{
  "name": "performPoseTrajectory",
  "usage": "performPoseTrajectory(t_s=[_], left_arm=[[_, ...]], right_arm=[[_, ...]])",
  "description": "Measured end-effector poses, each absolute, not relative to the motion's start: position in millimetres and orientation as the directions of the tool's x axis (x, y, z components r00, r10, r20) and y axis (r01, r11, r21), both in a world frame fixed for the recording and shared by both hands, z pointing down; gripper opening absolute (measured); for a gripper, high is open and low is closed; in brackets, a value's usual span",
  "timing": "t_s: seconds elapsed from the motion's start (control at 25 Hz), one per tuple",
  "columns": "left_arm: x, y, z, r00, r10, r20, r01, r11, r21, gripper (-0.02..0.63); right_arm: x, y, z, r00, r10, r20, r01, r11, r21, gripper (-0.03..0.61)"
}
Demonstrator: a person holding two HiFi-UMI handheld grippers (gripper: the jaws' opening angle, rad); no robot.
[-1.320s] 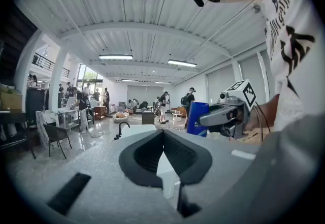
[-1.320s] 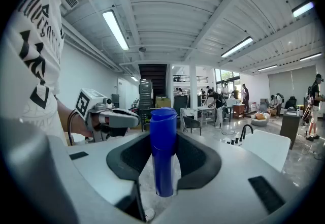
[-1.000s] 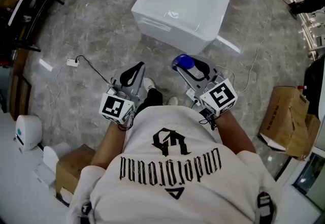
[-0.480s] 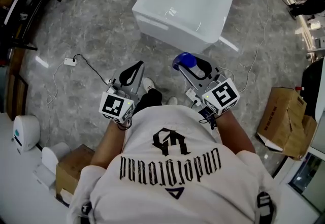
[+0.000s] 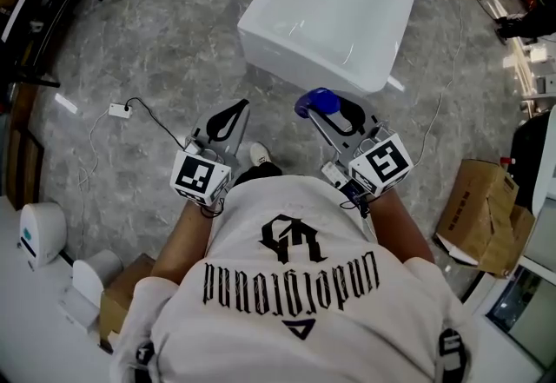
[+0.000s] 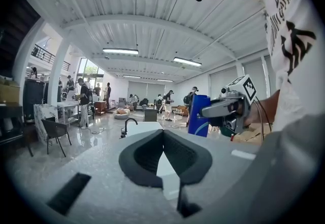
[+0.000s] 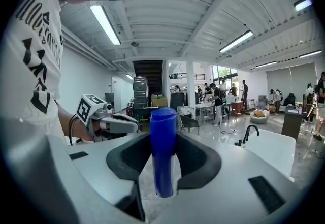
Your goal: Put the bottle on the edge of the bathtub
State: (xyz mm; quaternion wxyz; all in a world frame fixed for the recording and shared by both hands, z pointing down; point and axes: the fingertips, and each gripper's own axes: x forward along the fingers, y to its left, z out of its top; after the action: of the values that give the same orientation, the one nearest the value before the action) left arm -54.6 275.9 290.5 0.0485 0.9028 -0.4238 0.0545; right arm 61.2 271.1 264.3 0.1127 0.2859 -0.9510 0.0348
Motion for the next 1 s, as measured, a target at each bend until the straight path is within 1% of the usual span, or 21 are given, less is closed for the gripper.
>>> performPoseTrajectory(t_s=[0.52, 0.76, 1.0], left_arm=[[-110, 231, 284, 0.643, -0.752, 0.144, -0.764, -0.641, 0.068, 0.015], [-112, 214, 283, 0.624, -0.768, 0.143, -0.780, -0.623, 0.057, 0.015], [-110, 184, 286, 0.584, -0.798, 0.146, -0.812, -0.576, 0.097, 0.015]], right_arm=[[10, 218, 251, -0.806, -0.543, 0.233, -0.560, 0.828, -0.005, 0.155], [10, 198, 252, -0.817, -0.528, 0.231, -0.540, 0.841, 0.010, 0.155], [19, 162, 257, -0.834, -0.499, 0.236, -0.510, 0.860, 0.012, 0.155]])
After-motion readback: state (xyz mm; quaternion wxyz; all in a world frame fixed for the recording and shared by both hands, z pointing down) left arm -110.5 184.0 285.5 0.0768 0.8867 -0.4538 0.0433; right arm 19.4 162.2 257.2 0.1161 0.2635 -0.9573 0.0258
